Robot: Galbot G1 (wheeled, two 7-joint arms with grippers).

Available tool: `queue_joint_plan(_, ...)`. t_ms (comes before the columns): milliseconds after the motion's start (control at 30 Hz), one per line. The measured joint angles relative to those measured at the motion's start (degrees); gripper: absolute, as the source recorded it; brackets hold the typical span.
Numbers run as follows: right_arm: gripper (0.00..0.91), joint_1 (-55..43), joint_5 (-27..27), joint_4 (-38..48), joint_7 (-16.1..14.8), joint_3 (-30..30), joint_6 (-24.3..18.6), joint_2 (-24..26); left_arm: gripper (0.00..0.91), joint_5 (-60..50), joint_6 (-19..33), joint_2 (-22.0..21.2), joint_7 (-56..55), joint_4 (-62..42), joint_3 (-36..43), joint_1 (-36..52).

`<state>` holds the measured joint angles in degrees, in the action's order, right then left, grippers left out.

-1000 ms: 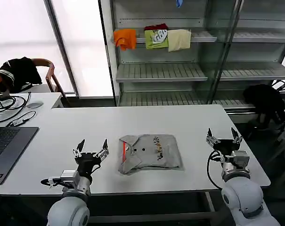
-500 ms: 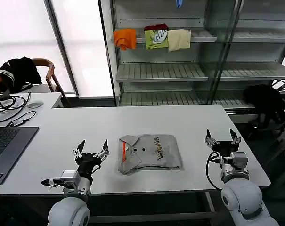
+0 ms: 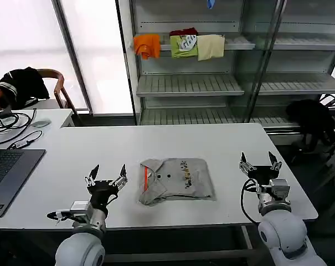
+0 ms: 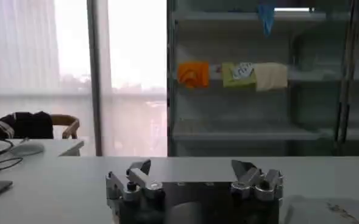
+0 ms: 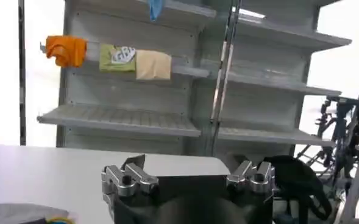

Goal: Fold and organize the clothes.

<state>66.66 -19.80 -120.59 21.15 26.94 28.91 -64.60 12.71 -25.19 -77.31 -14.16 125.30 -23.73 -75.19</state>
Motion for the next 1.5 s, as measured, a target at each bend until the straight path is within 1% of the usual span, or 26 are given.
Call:
queue_joint_plan(200,0.907,-0.1,0.14,0.1,-0.04,-0.13,0.01,-0.08,0.907,-0.23,-0.94,0.08,-0.08,0.33,-0.25,0.22)
queue_joint_plan(967,0.907,-0.87,0.54,0.86,-0.1,-0.94,0.14,-0.63,0.907,0.15,-0.42,0.55,-0.37,-0.5,-0.21,1.06)
queue_joint_plan(1233,0.907,-0.66,0.64,0.89,-0.22,-0.95,0.12,-0.57,0.907,0.15,-1.47,0.93,-0.36,-0.53,-0.81,1.3)
queue_joint_plan(1500,0.907,-0.27,0.57,0.94,-0.91,-0.19,-0.16,-0.65,0.907,0.47,-1.96,1.2,-0.35,-0.93,-0.96,1.64)
